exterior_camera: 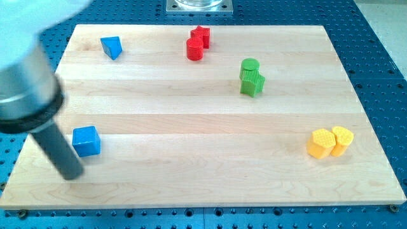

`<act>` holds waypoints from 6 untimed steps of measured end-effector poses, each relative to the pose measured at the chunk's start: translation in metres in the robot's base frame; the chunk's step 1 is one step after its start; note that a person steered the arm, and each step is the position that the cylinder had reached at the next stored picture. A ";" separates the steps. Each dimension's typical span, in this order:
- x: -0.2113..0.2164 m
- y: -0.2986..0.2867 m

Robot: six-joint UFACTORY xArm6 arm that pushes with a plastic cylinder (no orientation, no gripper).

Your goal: Place the cube below the triangle

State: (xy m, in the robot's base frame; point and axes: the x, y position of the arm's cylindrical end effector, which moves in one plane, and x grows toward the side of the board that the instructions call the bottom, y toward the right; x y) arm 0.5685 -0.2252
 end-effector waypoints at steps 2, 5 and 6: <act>-0.013 0.058; -0.168 0.077; -0.178 0.072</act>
